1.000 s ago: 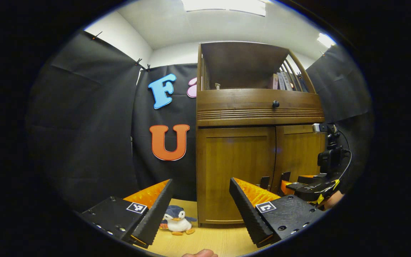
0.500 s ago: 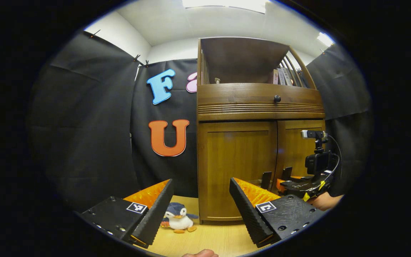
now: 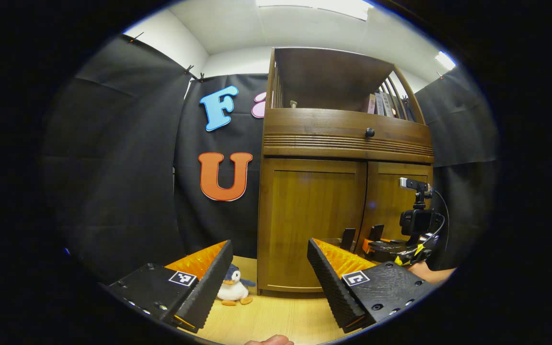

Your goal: Open the right door of the double-door shoe cabinet with the right hand, and open the left door with the left hand.

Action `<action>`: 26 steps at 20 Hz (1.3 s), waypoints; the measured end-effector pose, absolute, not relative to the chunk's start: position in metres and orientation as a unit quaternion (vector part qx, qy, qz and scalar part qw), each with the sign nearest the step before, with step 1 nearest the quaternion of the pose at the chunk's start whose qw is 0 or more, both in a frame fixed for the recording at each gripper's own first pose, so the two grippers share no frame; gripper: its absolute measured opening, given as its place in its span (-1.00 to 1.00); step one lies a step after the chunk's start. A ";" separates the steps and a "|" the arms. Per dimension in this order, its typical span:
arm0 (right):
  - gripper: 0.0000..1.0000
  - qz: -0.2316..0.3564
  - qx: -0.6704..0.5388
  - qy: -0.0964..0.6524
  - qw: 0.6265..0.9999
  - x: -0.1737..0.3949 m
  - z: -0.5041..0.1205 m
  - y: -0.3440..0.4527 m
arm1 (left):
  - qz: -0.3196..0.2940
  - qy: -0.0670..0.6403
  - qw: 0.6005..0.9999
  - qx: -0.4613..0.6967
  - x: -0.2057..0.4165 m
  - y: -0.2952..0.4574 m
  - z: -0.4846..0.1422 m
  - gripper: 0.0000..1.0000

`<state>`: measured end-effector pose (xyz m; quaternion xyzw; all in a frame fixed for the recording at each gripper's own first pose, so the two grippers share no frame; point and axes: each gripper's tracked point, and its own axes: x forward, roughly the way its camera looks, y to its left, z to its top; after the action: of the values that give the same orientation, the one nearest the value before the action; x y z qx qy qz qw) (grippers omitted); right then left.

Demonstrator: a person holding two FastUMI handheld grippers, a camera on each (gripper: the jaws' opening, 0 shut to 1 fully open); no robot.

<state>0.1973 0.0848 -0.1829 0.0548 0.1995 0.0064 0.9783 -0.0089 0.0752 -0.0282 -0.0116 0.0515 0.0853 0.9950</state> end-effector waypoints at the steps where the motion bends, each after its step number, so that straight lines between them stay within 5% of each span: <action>1: -0.30 0.008 0.053 0.200 0.978 0.194 -0.182 0.084 | 0.088 0.050 0.995 -0.013 -0.011 0.075 -0.028 0.89; 20: -0.34 0.043 0.059 0.204 0.976 0.108 -0.173 0.062 | 0.053 0.030 0.998 -0.013 0.004 0.027 -0.019 0.89; 21: -0.34 0.046 0.062 0.205 0.976 0.104 -0.173 0.060 | 0.049 0.026 0.998 -0.011 0.006 0.024 -0.016 1.00; 26: -0.34 0.051 0.068 0.209 0.974 0.079 -0.169 0.046 | 0.035 0.020 0.999 -0.002 0.013 0.012 -0.015 0.89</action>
<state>0.0787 0.0462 -0.1687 0.0680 0.2095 0.0509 0.9741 0.0132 0.0124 -0.0152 -0.0018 0.0199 0.0347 0.9992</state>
